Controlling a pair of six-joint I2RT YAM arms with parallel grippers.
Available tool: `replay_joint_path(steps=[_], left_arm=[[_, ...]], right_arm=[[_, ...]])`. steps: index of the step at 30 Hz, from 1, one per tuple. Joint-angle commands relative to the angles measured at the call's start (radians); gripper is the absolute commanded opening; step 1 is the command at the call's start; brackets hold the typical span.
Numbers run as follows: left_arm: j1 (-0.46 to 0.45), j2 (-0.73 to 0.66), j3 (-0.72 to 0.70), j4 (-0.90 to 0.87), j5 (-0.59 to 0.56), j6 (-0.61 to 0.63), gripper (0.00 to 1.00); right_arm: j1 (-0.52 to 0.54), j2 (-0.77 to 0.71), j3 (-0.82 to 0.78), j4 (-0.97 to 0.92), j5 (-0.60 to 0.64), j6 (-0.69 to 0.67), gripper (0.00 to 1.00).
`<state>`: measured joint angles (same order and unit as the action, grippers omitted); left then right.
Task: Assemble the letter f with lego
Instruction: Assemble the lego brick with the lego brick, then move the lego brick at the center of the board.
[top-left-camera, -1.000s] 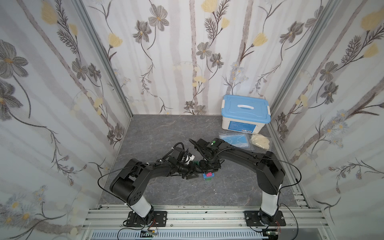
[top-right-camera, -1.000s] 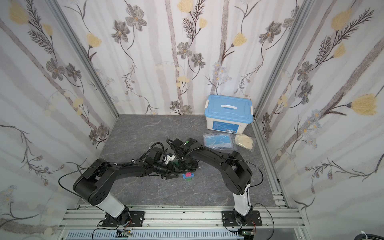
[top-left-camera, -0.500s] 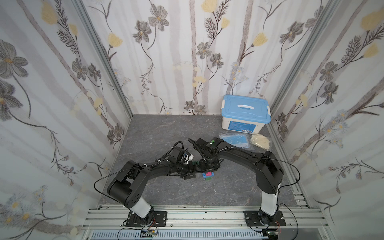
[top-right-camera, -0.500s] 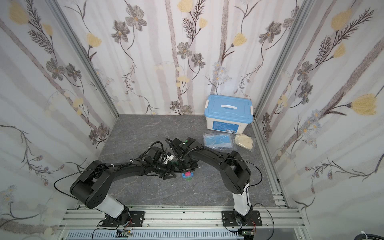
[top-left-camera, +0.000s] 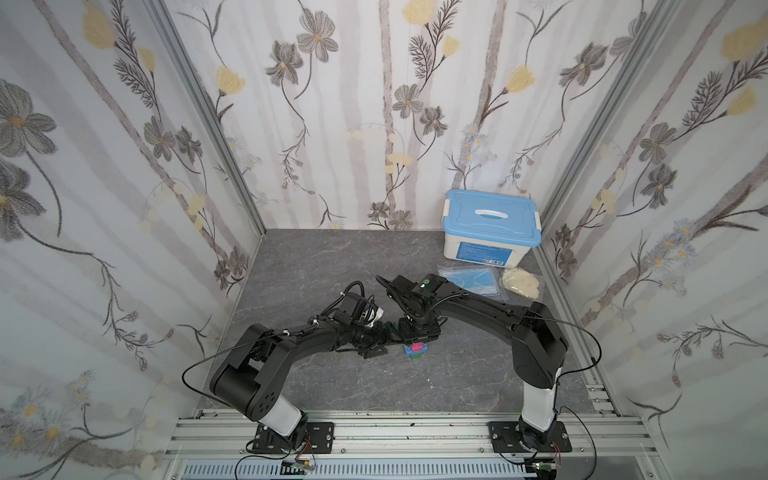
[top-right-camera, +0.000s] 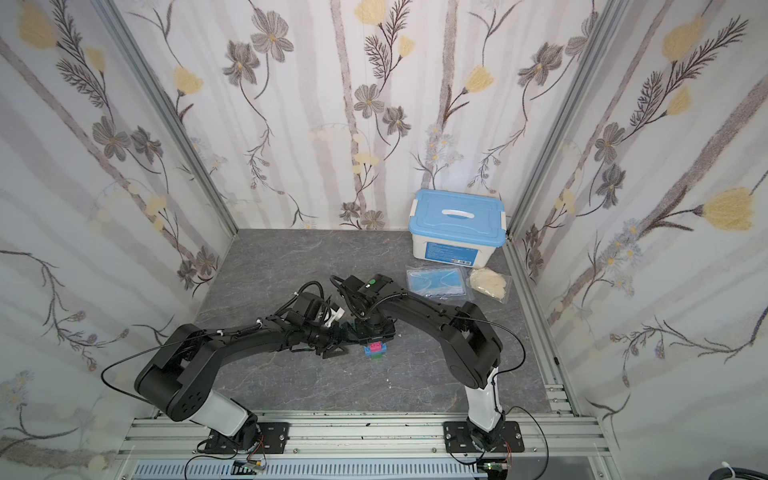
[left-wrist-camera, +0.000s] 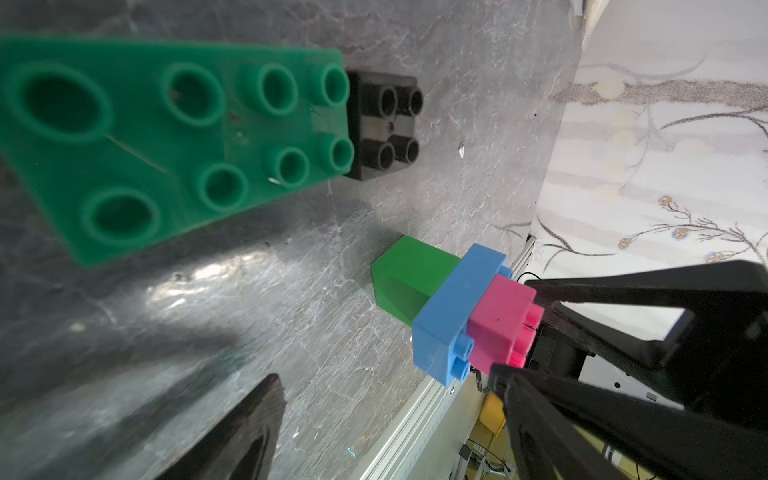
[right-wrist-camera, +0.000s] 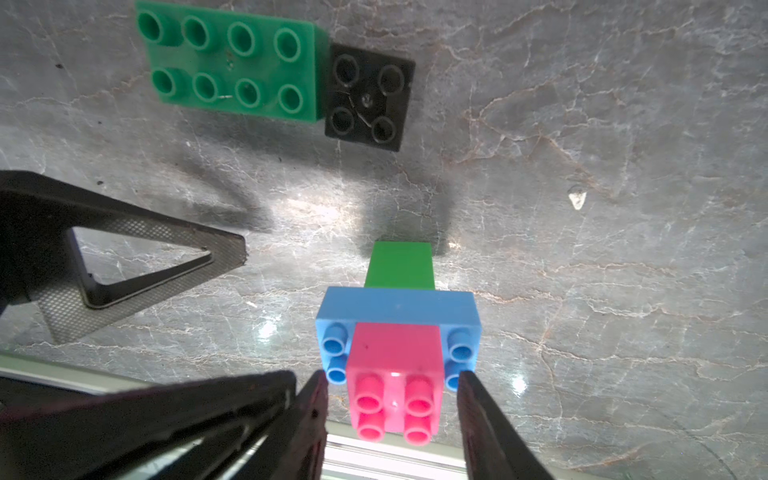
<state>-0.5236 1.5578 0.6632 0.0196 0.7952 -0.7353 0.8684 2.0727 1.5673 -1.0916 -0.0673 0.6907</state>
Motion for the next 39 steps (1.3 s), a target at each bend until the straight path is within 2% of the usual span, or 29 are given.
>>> replay_joint_path(steps=[1, 7, 8, 13, 17, 23, 39], left_arm=[[0.006, -0.017, 0.012, -0.039, -0.025, 0.023, 0.87], [0.063, -0.089, 0.001, -0.127, -0.06, 0.037, 0.88], [0.08, -0.102, -0.002, -0.148, -0.067, 0.039, 0.89], [0.186, -0.149, -0.005, -0.213, -0.074, 0.01, 0.89], [0.261, -0.177, 0.0, -0.243, -0.075, -0.008, 0.89], [0.288, -0.184, 0.02, -0.255, -0.073, -0.002, 0.89], [0.318, -0.217, 0.013, -0.271, -0.068, 0.009, 0.89]], right_arm=[[-0.001, -0.027, 0.023, -0.019, 0.032, 0.003, 0.53], [-0.008, -0.055, 0.114, -0.062, 0.039, -0.014, 0.58], [-0.044, -0.045, 0.133, -0.061, 0.032, -0.019, 0.59], [-0.095, 0.093, 0.262, -0.064, -0.026, -0.069, 0.6], [-0.103, 0.198, 0.35, -0.084, -0.039, -0.099, 0.57], [-0.109, 0.272, 0.369, -0.087, -0.05, -0.11, 0.53], [-0.118, 0.368, 0.382, -0.068, -0.091, -0.118, 0.53]])
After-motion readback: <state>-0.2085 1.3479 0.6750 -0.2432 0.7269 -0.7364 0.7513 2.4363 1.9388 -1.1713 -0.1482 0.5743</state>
